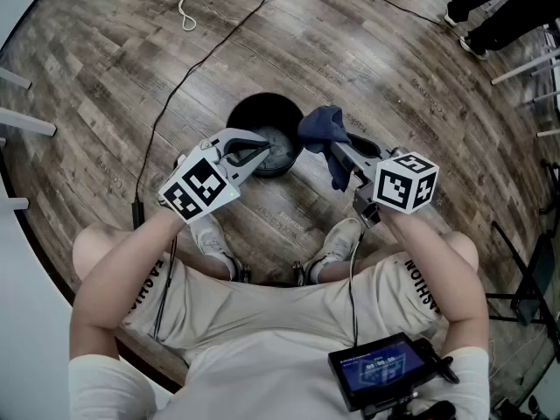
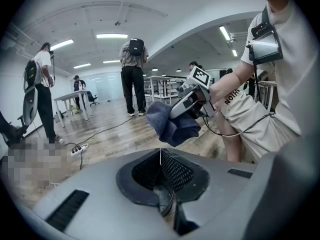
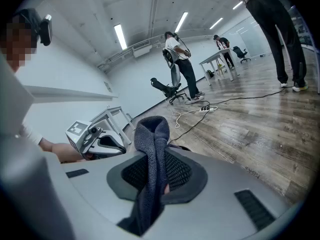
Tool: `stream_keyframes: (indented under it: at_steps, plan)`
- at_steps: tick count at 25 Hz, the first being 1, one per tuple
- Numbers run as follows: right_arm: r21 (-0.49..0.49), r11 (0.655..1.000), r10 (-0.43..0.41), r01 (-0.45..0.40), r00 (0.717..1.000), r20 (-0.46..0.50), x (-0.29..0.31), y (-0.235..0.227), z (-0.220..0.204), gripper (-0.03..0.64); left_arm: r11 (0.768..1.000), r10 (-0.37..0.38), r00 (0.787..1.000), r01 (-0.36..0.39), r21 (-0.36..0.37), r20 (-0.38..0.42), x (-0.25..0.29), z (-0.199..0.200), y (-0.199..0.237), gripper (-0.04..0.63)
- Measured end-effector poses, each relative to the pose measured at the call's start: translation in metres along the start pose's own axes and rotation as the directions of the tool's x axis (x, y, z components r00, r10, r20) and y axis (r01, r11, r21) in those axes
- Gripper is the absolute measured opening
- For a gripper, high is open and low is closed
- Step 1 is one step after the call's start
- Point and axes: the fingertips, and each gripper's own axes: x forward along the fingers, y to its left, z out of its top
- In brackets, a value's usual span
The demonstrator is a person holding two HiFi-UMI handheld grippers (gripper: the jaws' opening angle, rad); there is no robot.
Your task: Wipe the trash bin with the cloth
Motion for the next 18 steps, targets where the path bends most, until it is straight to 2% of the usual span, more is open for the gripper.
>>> stream_keyframes:
  at_steps: [4,10,13,18]
  plan:
    - [0.002,1.0,-0.014,0.014,1.0,-0.008,-0.001,-0.005,-0.004,0.064,1.0,-0.027,0.998,0.026,-0.006,-0.053,0.009,-0.017,-0.003,0.012]
    - [-0.02,1.0,-0.01,0.01,1.0,-0.005,0.002,-0.005,0.0,0.064,0.999,-0.043,0.995,0.045,0.023,-0.086,0.016,-0.022,-0.01,0.012]
    - [0.004,1.0,-0.005,0.005,1.0,-0.011,0.004,-0.006,-0.001,0.066,0.998,-0.053,0.992,0.057,0.033,-0.118,0.022,-0.031,-0.011,0.014]
    - [-0.012,0.999,-0.036,0.035,0.997,-0.065,0.006,-0.012,-0.013,0.066,0.992,-0.078,0.97,0.099,0.082,-0.23,0.036,-0.065,-0.02,0.029]
